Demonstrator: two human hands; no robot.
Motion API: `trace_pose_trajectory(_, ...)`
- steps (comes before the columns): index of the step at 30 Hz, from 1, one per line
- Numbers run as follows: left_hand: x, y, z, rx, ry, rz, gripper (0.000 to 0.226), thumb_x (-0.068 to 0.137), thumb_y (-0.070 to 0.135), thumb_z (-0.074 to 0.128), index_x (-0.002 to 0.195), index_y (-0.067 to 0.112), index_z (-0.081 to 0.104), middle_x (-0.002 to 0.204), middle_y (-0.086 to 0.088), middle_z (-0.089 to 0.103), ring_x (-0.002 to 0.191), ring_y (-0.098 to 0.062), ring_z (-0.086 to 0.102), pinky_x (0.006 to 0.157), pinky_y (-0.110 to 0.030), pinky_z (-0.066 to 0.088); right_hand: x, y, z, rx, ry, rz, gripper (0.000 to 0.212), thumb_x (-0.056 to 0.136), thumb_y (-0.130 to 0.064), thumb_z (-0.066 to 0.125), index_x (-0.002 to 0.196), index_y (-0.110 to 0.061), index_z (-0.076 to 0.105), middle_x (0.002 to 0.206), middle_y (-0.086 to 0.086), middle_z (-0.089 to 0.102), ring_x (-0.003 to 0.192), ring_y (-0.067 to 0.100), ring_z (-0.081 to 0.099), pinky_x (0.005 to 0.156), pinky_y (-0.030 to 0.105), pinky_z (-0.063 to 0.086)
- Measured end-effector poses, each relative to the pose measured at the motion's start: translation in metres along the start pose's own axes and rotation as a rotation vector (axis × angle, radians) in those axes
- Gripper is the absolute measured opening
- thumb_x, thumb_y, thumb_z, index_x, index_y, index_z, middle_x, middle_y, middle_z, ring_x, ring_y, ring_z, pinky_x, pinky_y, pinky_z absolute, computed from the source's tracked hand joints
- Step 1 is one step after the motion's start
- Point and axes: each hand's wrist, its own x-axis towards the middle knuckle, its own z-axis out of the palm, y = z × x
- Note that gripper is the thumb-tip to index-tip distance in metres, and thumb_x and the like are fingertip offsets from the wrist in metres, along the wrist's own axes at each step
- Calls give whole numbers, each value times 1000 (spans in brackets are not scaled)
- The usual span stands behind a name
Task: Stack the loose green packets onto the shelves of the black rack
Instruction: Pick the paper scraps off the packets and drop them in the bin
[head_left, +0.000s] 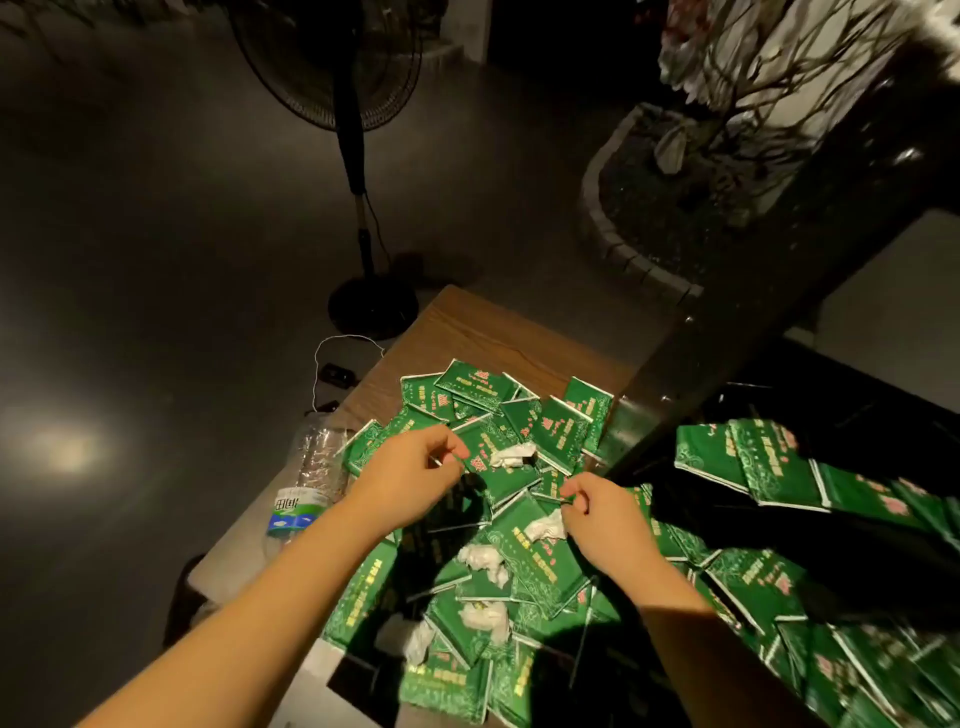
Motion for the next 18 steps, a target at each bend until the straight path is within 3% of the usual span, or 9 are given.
trace_pose_trajectory(2, 1, -3, 4, -10, -10, -30, 14, 93, 14, 58, 91, 26, 65, 72, 13, 60, 61, -9, 51, 63, -25, 44, 2, 3, 4, -164, -79, 41, 40, 93, -17, 61, 131, -23, 54, 107, 2, 67, 64, 4, 52, 51, 19, 37)
trace_pose_trajectory(4, 0, -6, 10, -17, -26, -38, 14, 93, 13, 58, 92, 26, 65, 72, 14, 59, 61, -9, 51, 64, -26, 44, 2, 6, 11, -264, -135, 31, 48, 93, -19, 61, 138, -25, 49, 129, 6, 59, 79, 12, 58, 64, 25, 44)
trace_pose_trajectory(7, 1, -7, 20, -92, -35, -73, 18, 93, 16, 60, 97, 34, 61, 85, 10, 65, 66, -12, 54, 68, -29, 49, 3, 5, 17, -234, -108, 36, 27, 95, -21, 58, 123, -23, 57, 118, 2, 61, 88, 17, 59, 74, 29, 48)
trace_pose_trajectory(9, -2, -7, 31, -152, -56, -89, 23, 95, 24, 61, 114, 35, 57, 104, 10, 65, 74, -10, 59, 74, -30, 51, 0, 7, 18, -117, -43, -9, 17, 95, -21, 59, 111, -23, 58, 100, -6, 61, 77, 6, 55, 64, 21, 44)
trace_pose_trajectory(12, -10, 1, 47, -250, -128, -126, 43, 96, 45, 56, 137, 38, 42, 124, 13, 56, 103, -9, 60, 94, -33, 48, -8, -3, 18, 121, -42, -122, 17, 92, -18, 64, 106, -26, 60, 81, -9, 51, 66, 0, 46, 57, 13, 36)
trace_pose_trajectory(13, -12, 6, 52, -325, -179, -162, 45, 97, 49, 53, 138, 38, 40, 122, 14, 57, 104, -8, 60, 92, -29, 47, -11, -10, 18, 203, -75, -150, 19, 91, -16, 66, 105, -27, 61, 79, -8, 52, 64, 1, 46, 59, 13, 38)
trace_pose_trajectory(15, -17, 11, 60, -575, -295, -228, 39, 99, 47, 51, 134, 29, 46, 108, 11, 65, 89, -7, 64, 81, -24, 49, -19, -26, 19, 383, -161, -193, 28, 90, -8, 65, 107, -29, 62, 81, -8, 57, 65, -1, 52, 63, 15, 45)
trace_pose_trajectory(18, -18, 2, 66, -883, -319, -298, 28, 102, 28, 52, 119, 6, 57, 89, -3, 70, 71, -15, 64, 68, -28, 53, -24, -38, 28, 582, -187, -179, 43, 89, 1, 62, 118, -31, 57, 92, -5, 66, 78, 6, 66, 72, 25, 55)
